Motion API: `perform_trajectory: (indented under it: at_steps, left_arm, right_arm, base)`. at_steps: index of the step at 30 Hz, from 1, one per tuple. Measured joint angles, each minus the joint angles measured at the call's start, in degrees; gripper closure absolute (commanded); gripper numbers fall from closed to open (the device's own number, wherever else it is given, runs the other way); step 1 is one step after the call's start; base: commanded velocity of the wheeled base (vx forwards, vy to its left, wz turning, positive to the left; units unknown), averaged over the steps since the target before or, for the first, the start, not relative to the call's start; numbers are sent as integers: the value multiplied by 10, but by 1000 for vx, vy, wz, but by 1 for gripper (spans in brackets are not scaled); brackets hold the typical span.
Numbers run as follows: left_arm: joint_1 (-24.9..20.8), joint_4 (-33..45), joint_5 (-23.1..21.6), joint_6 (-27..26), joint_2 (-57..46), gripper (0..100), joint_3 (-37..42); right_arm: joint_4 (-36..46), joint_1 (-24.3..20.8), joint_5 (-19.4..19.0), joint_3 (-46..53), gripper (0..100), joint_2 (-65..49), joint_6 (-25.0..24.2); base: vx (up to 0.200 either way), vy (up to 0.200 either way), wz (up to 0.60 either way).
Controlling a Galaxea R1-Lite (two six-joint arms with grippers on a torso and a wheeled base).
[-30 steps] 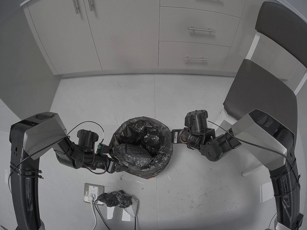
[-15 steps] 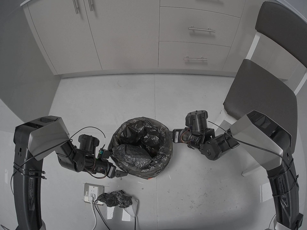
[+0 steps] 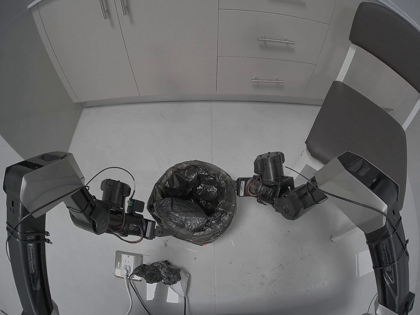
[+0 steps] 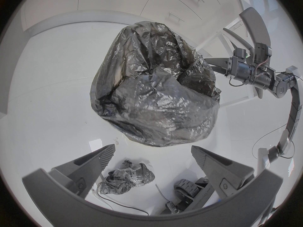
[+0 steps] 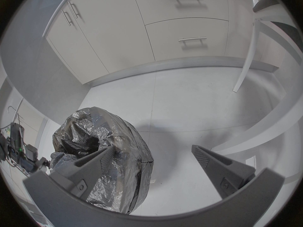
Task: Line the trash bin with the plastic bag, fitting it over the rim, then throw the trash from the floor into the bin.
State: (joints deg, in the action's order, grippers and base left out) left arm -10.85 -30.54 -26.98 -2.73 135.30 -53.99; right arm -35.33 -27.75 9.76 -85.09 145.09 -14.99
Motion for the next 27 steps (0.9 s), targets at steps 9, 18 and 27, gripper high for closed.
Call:
perform_trajectory:
  at_steps: [9,18,27]
  left_arm:
    - [-3,-1,0,0,-11,0,13]
    - [-3,-1,-1,0,-10,0,14]
    - [-9,-7,-2,-4,-10,0,25]
  right_arm:
    - [-1,0,1,0,0,-1,0]
    - [-2,3,1,-1,0,0,0]
    - [0,7,1,-7,0,2,1]
  base:
    - [-156,0,0]
    - [-111,0,0]
    - [0,0,0]
